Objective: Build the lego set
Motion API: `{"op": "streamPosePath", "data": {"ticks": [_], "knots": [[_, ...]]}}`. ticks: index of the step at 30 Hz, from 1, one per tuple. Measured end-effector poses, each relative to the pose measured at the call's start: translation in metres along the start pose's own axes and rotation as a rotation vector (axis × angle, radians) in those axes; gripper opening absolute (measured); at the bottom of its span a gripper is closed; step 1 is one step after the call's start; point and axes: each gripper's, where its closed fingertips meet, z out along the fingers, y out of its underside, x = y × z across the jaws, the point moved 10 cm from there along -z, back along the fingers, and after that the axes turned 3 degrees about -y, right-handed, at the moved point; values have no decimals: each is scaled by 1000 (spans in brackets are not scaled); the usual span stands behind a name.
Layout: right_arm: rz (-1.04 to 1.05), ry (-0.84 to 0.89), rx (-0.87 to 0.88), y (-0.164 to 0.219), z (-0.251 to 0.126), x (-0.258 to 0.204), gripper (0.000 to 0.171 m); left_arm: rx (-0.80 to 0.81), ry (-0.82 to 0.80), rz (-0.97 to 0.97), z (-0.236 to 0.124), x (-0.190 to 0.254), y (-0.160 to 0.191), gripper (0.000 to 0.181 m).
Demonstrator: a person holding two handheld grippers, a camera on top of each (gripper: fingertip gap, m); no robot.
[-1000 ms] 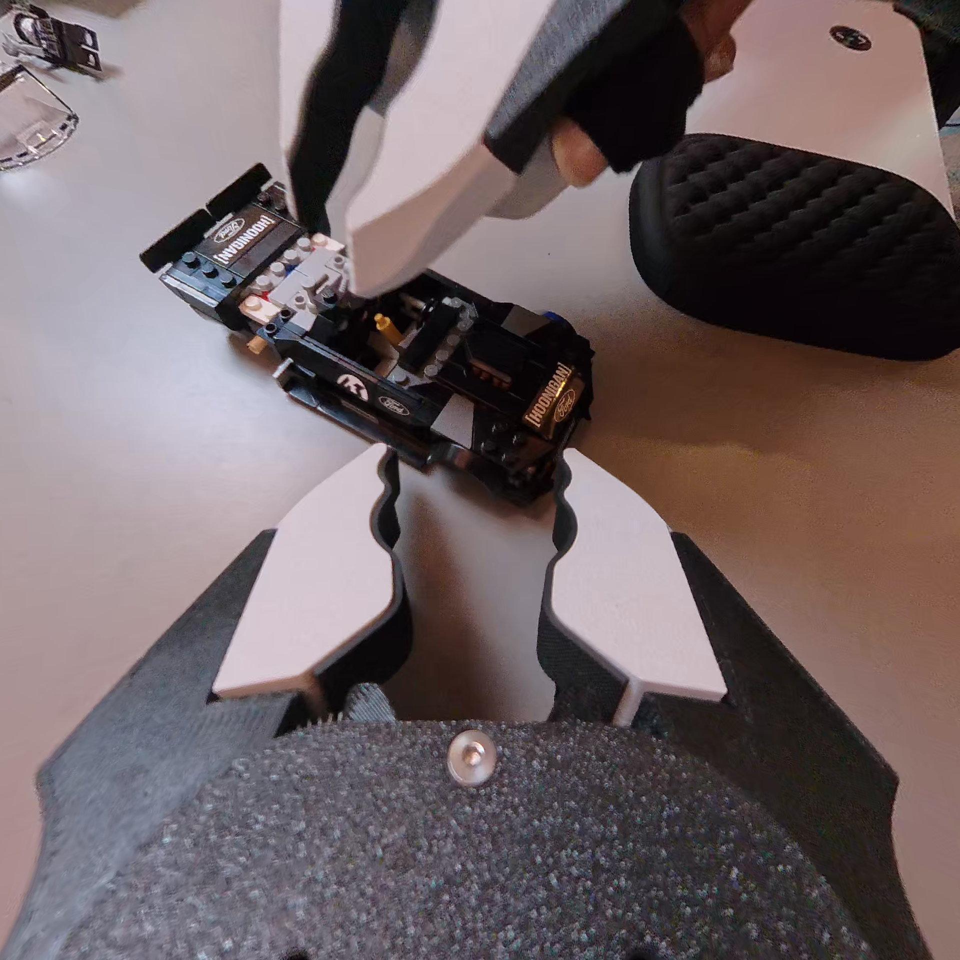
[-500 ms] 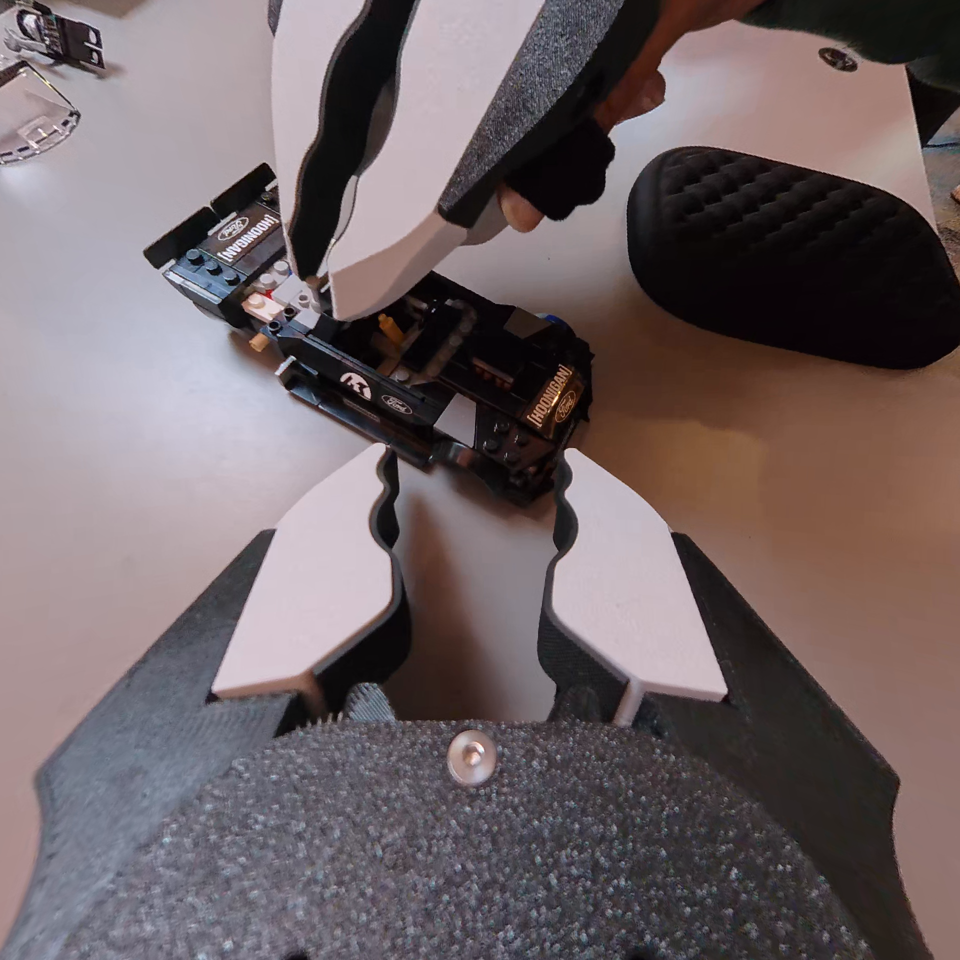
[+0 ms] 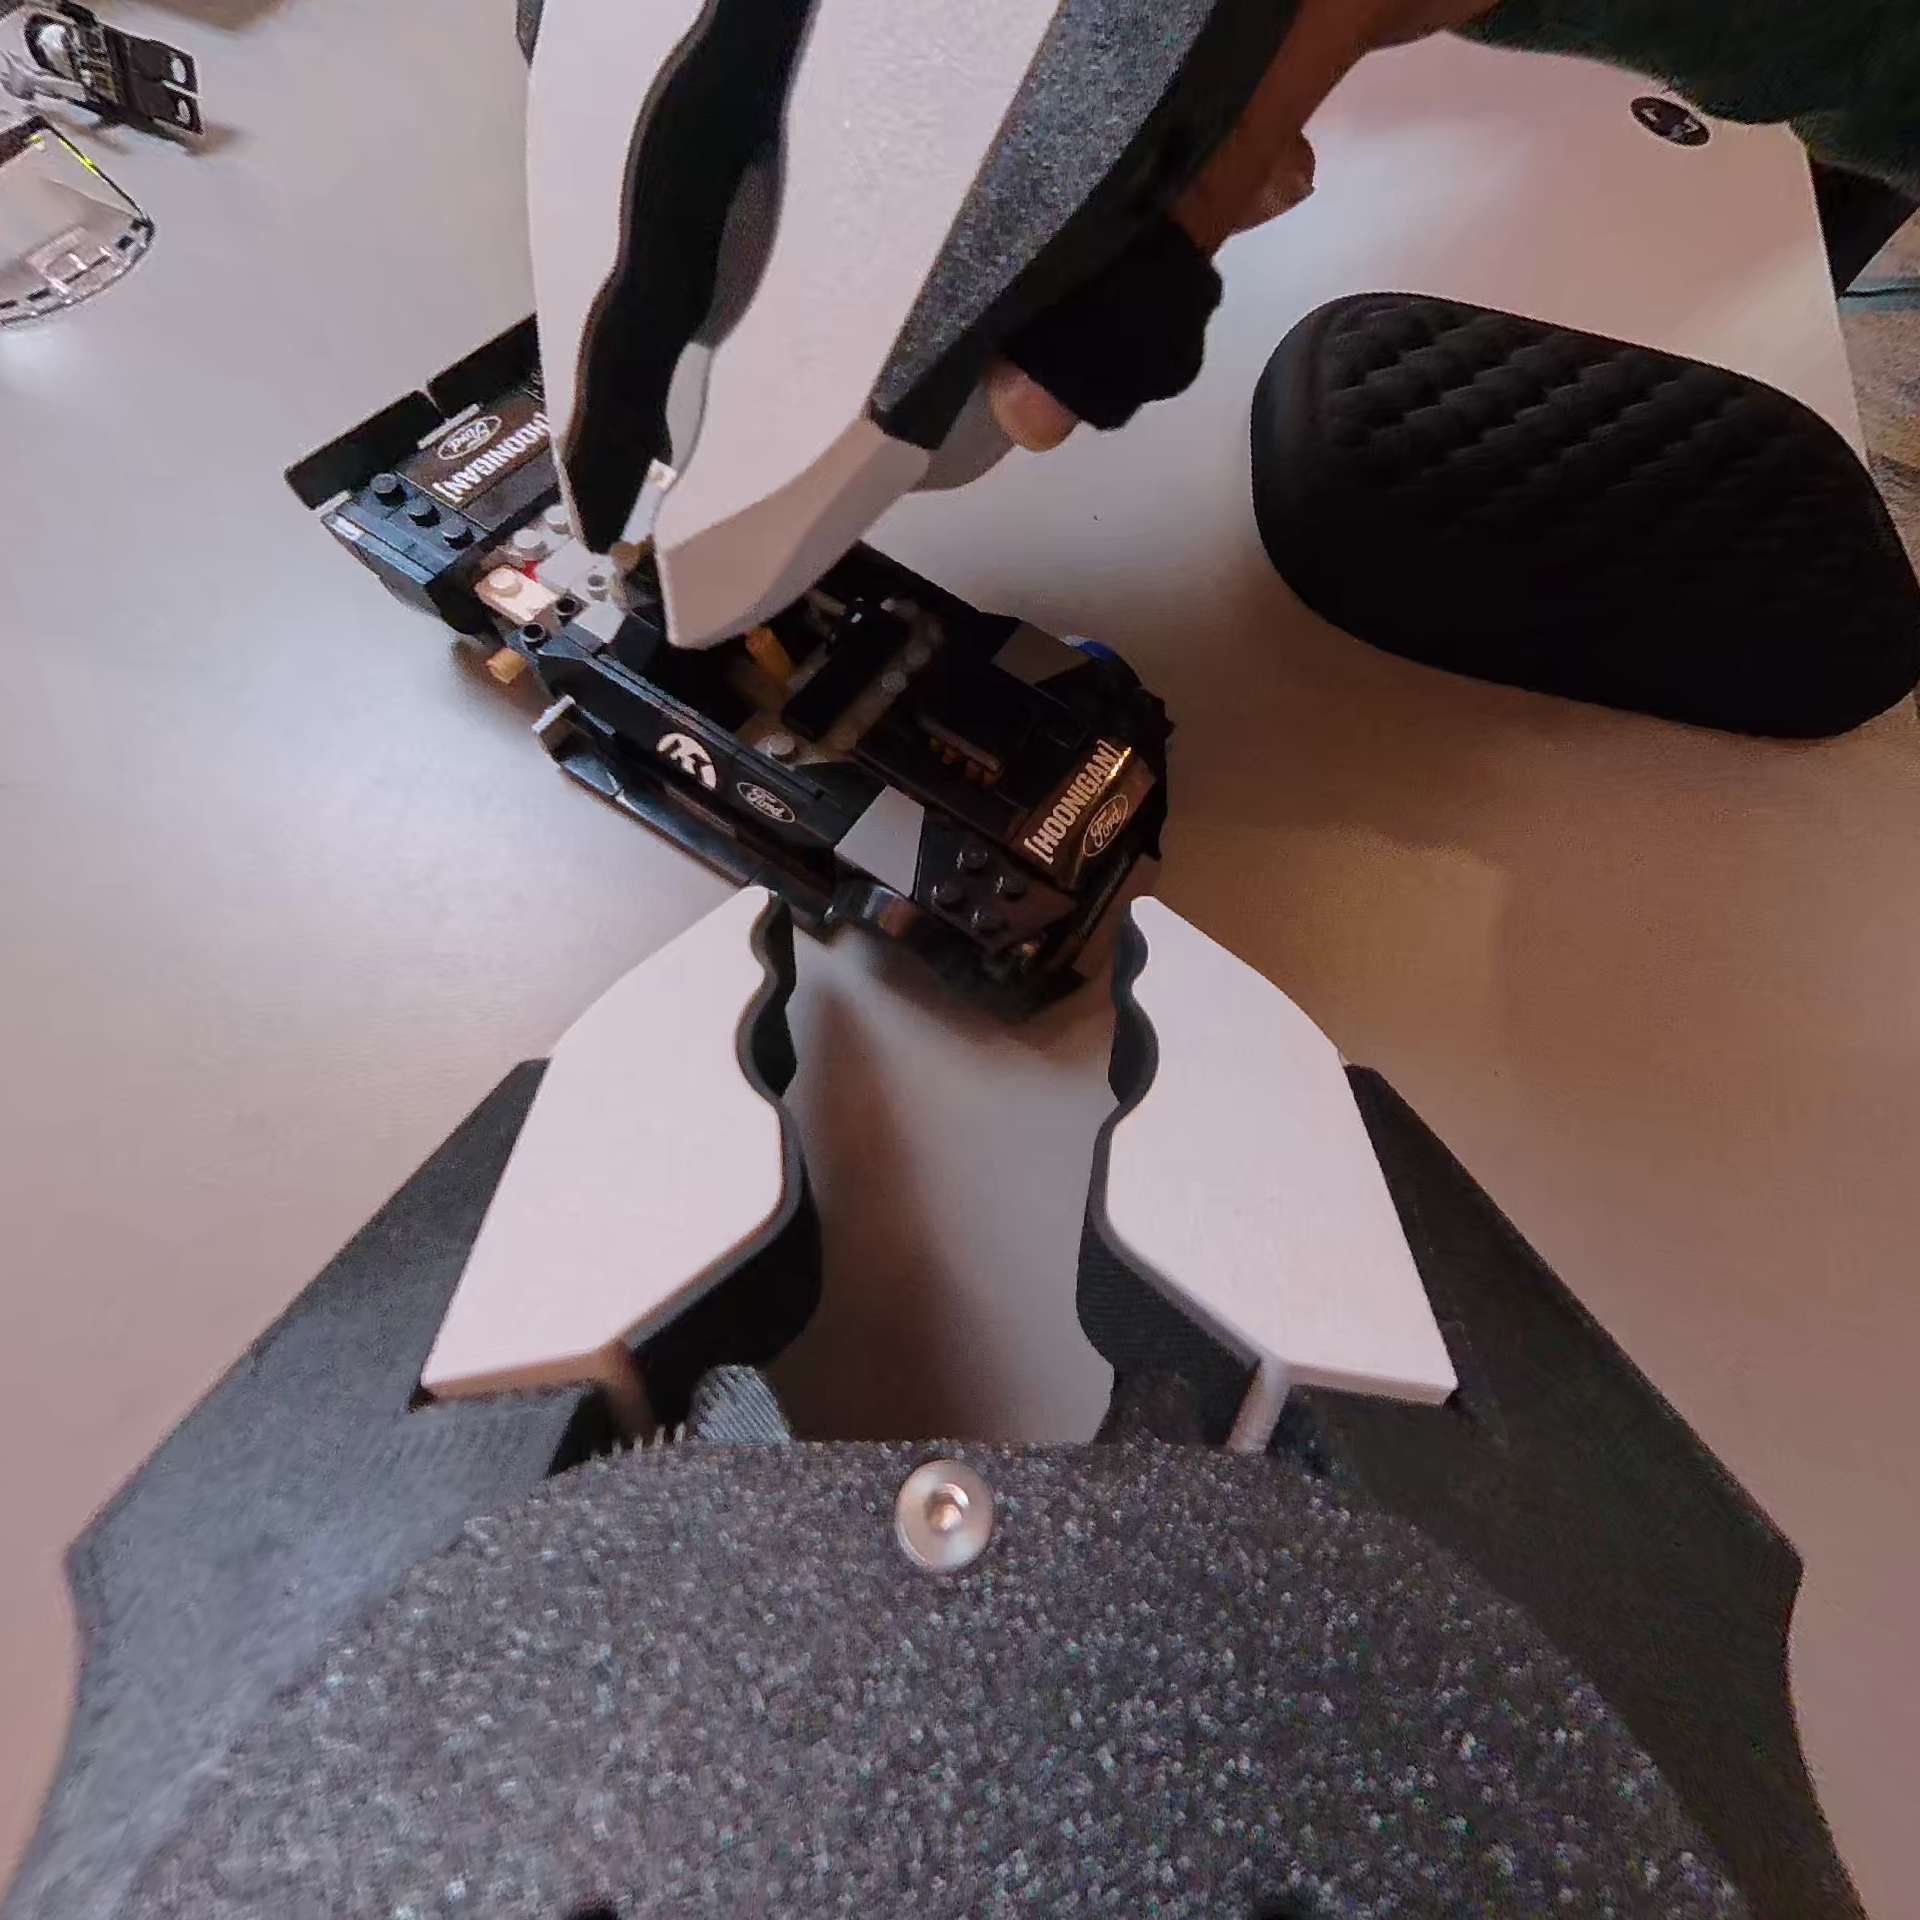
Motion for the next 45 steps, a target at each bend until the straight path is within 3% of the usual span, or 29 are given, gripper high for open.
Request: {"op": "streamPosePath", "data": {"ticks": [3,11,15,20,23,25,34,39,42,45], "knots": [[-17,-1,48,-1,-7,1,24,2,3,-5,0,0,0,59],[55,-31,104,-3,-16,20,3,23,7,-1,-2,-1,0,60],[23,-9,135,1,-18,32,10,40,-58,60,0,2,-7,72],[13,-46,169,11,-9,60,35,-6,-120,79,19,10,-20,93],[28,-98,150,17,1,76,33,-49,-127,99,26,10,-20,95],[37,-163,143,22,4,77,20,-71,-105,108,22,6,-16,89],[173,-158,123,67,-30,55,26,-82,-166,-23,-27,-40,11,91],[-1,-73,223,76,-53,47,24,-57,-167,19,-17,-43,-5,99],[-180,-30,251,71,-57,43,11,-142,-206,172,1,-44,-16,106],[-228,-92,247,59,-53,40,0,-178,-189,237,14,-49,-28,108]]}}
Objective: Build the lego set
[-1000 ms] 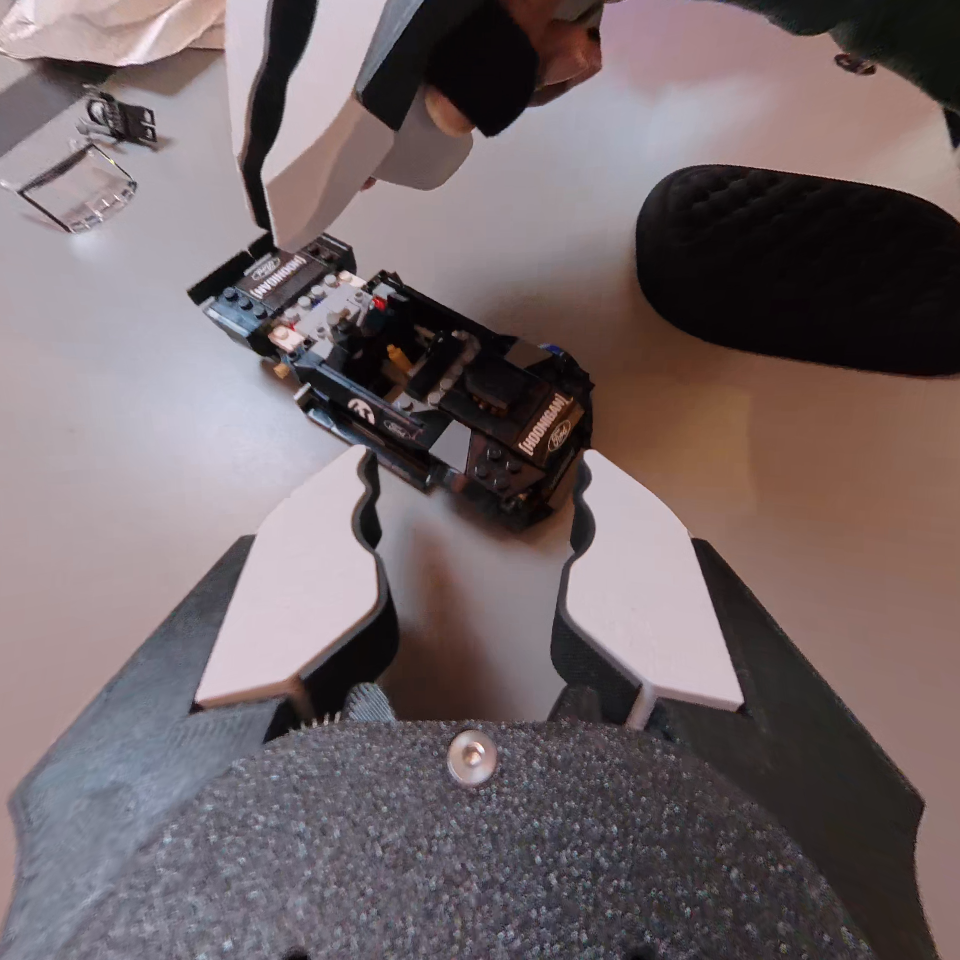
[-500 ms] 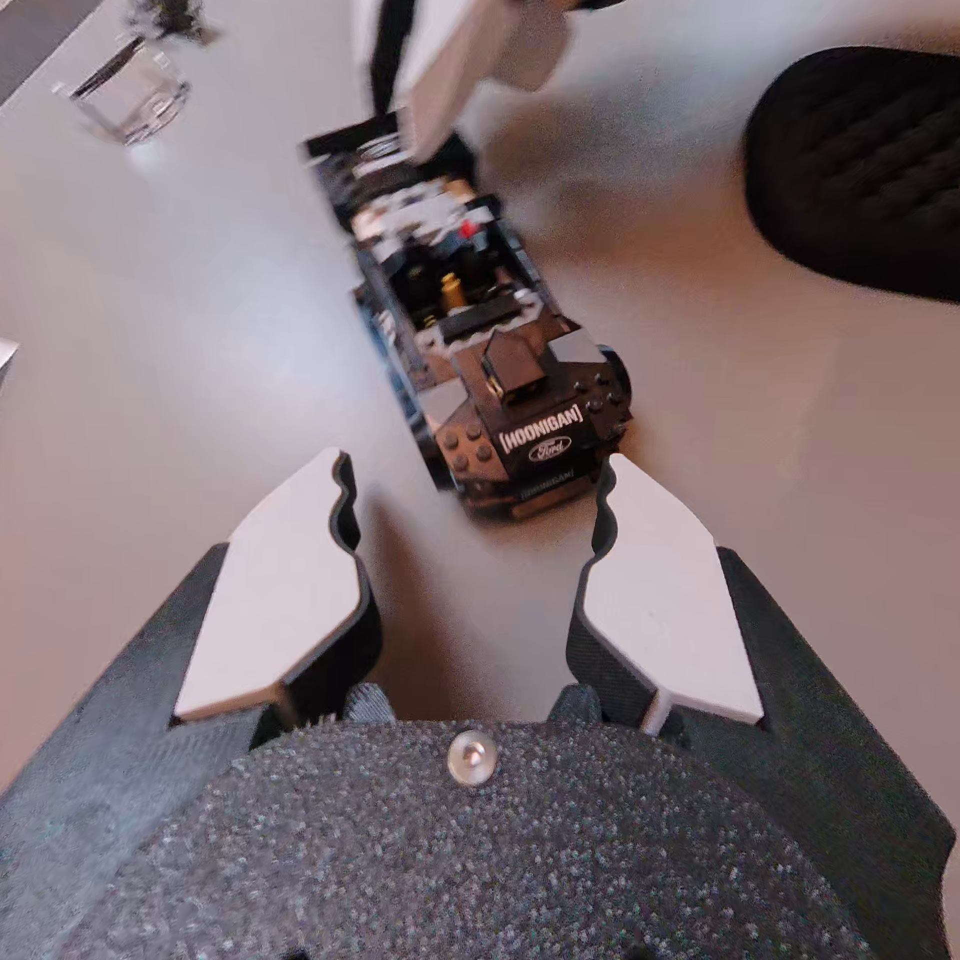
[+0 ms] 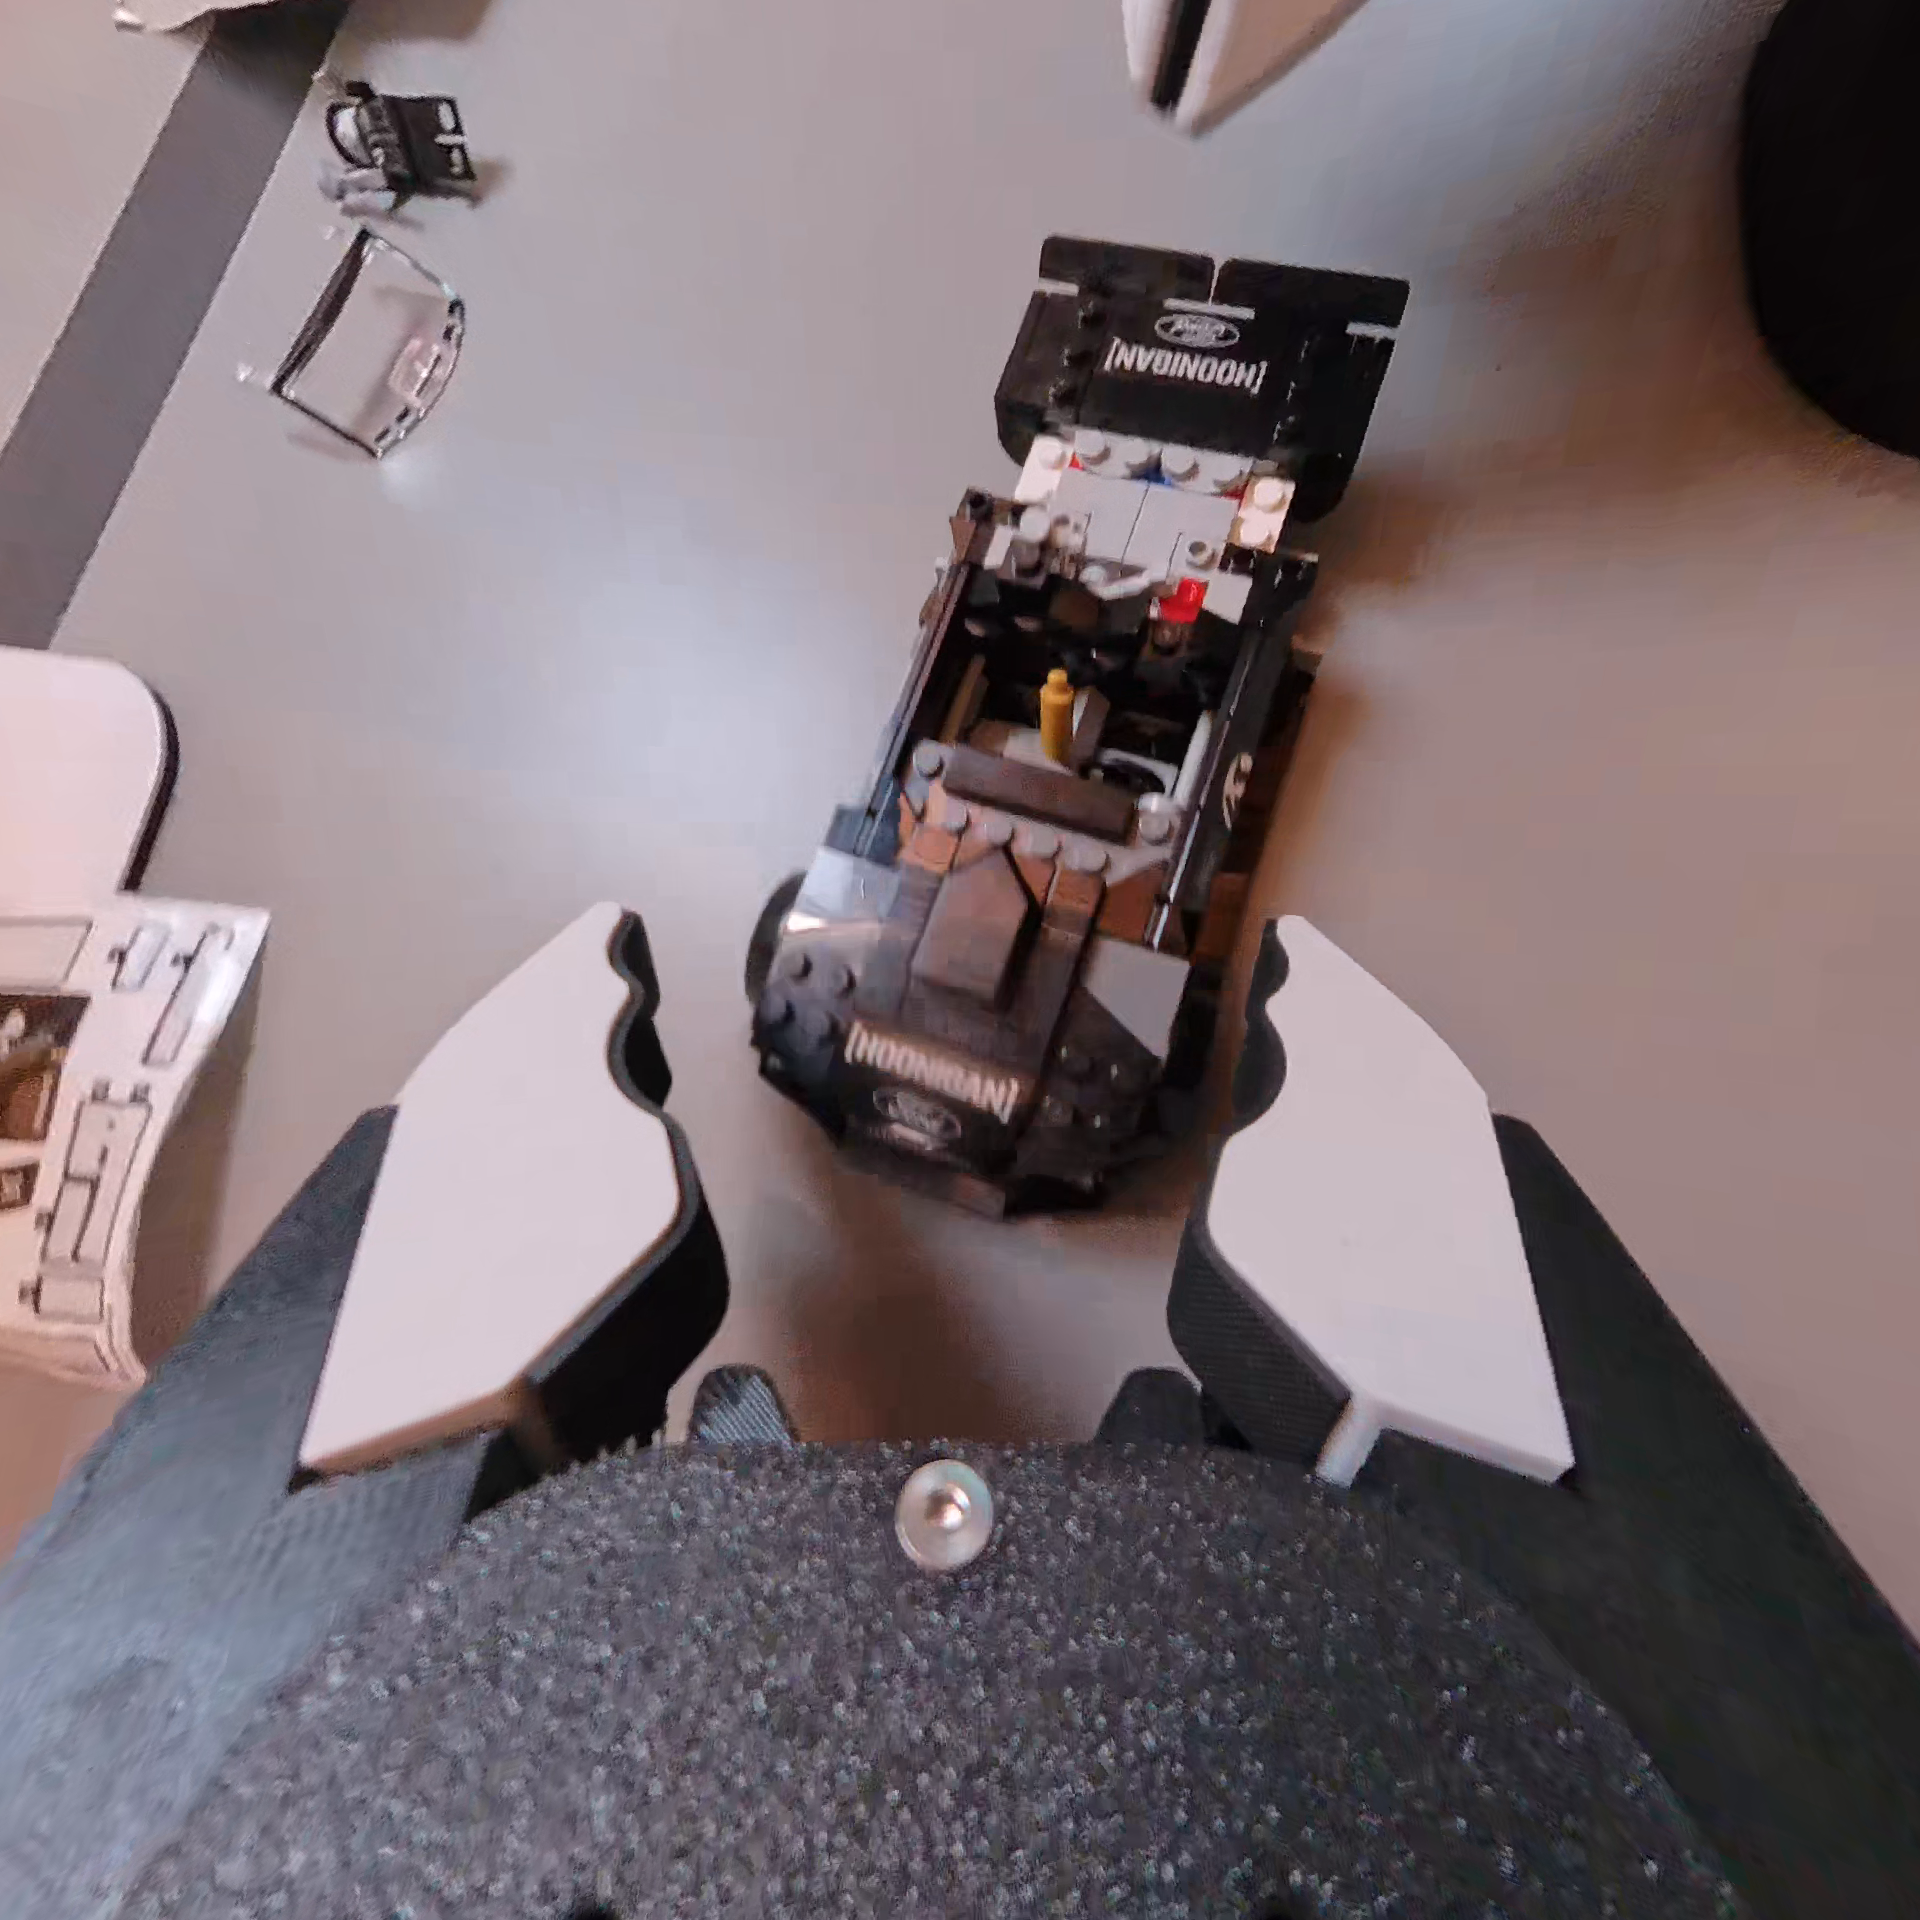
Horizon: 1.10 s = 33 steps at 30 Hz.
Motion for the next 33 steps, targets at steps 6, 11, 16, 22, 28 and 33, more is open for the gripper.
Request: {"op": "streamPosePath", "data": {"ticks": [6,11,16,22,28,33], "knots": [[-34,-145,-109,-21,26,7,10,-71,101,57,12,-5,-6,101],[-31,-203,-151,-33,42,10,10,-48,130,62,11,-4,-4,92],[52,-239,-185,-41,49,17,8,-7,125,56,11,-3,0,91],[116,-272,-213,-39,51,21,2,16,121,53,11,-3,2,91],[145,-278,-232,-40,53,22,6,20,122,53,11,-3,2,91],[161,-307,-231,-38,55,22,6,24,122,50,11,-3,2,91]]}}
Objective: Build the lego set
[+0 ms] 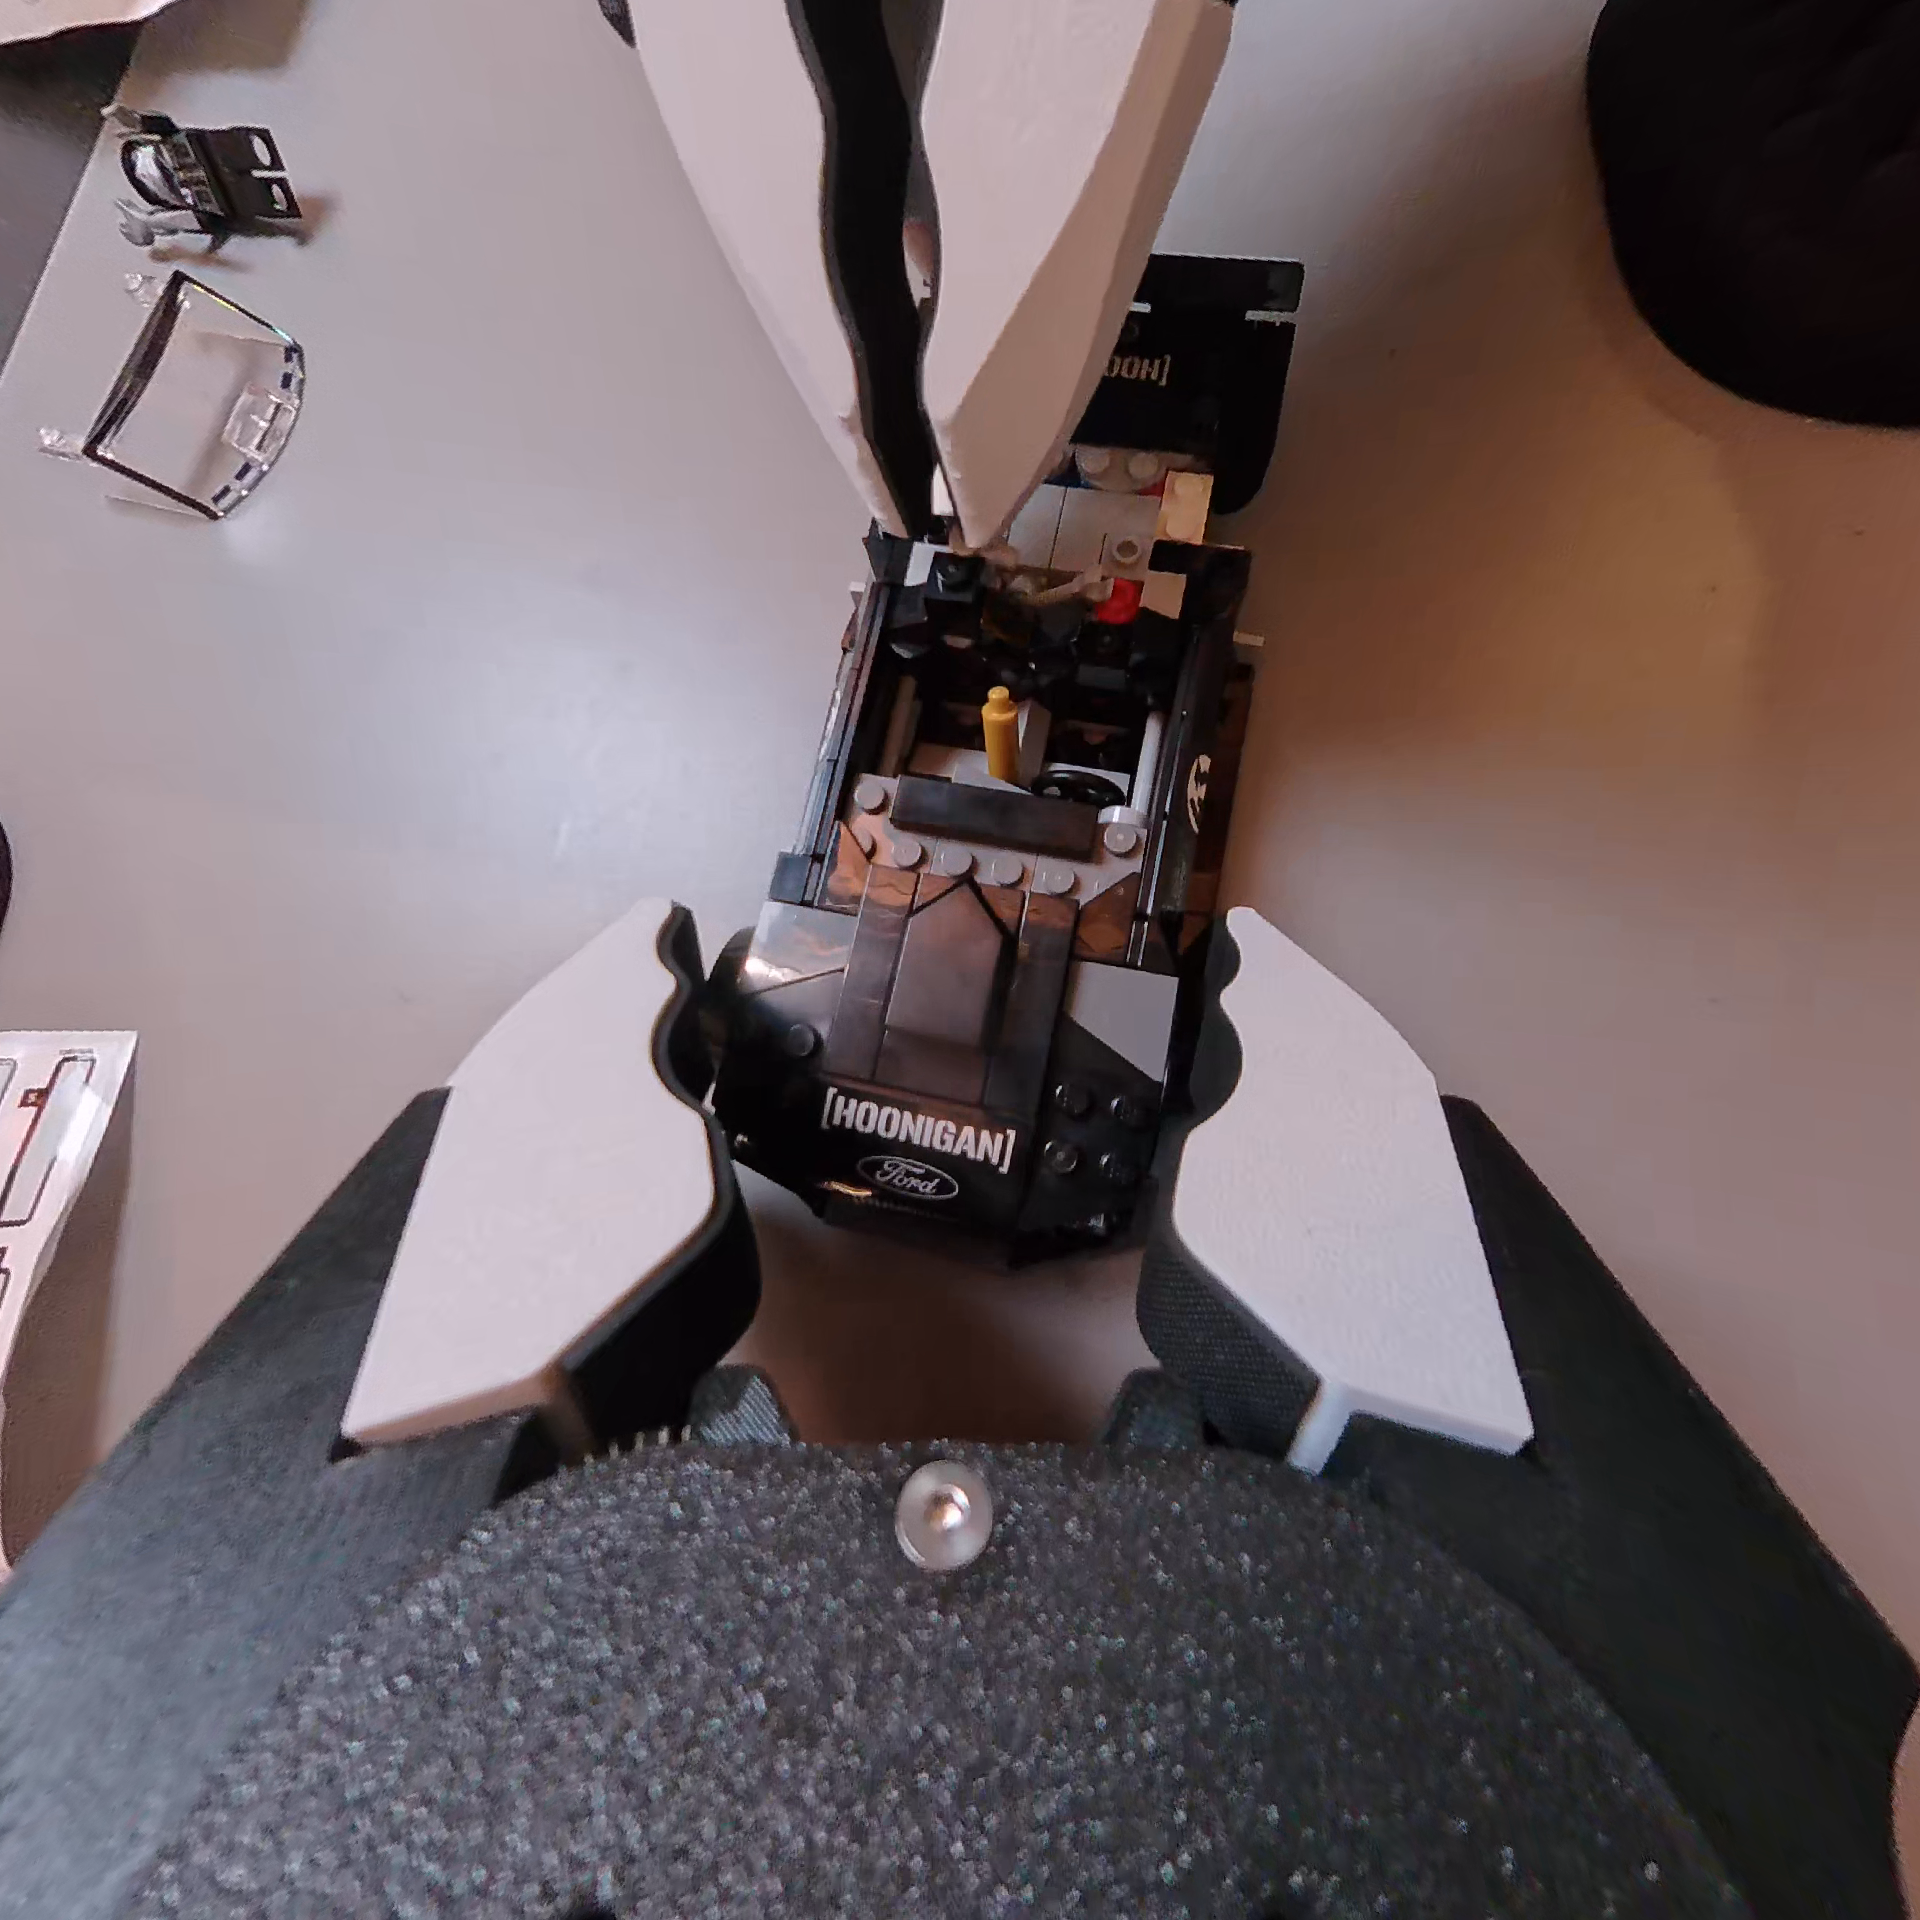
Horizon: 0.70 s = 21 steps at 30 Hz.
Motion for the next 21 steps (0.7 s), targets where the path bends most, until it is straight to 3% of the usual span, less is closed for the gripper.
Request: {"op": "streamPosePath", "data": {"ticks": [21], "knots": [[-14,1,9,3,-3,5,0,14,0,-7,1,0,1,92]]}}
